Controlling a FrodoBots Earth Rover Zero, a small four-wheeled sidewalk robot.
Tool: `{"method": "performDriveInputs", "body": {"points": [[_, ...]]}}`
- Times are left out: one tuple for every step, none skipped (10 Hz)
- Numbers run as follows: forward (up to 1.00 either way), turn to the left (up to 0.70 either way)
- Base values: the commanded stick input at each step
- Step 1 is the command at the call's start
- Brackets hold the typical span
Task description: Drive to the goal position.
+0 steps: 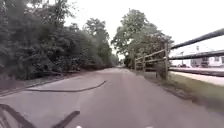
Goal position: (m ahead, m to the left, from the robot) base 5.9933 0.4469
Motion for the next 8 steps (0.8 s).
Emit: {"method": "performDriveInputs", "body": {"points": [[1.00, -0.08], [1.00, -0.08], [1.00, -0.08], [1.00, -0.08], [1.00, -0.08], [1.00, -0.08], [1.00, -0.08], [1.00, -0.08]]}}
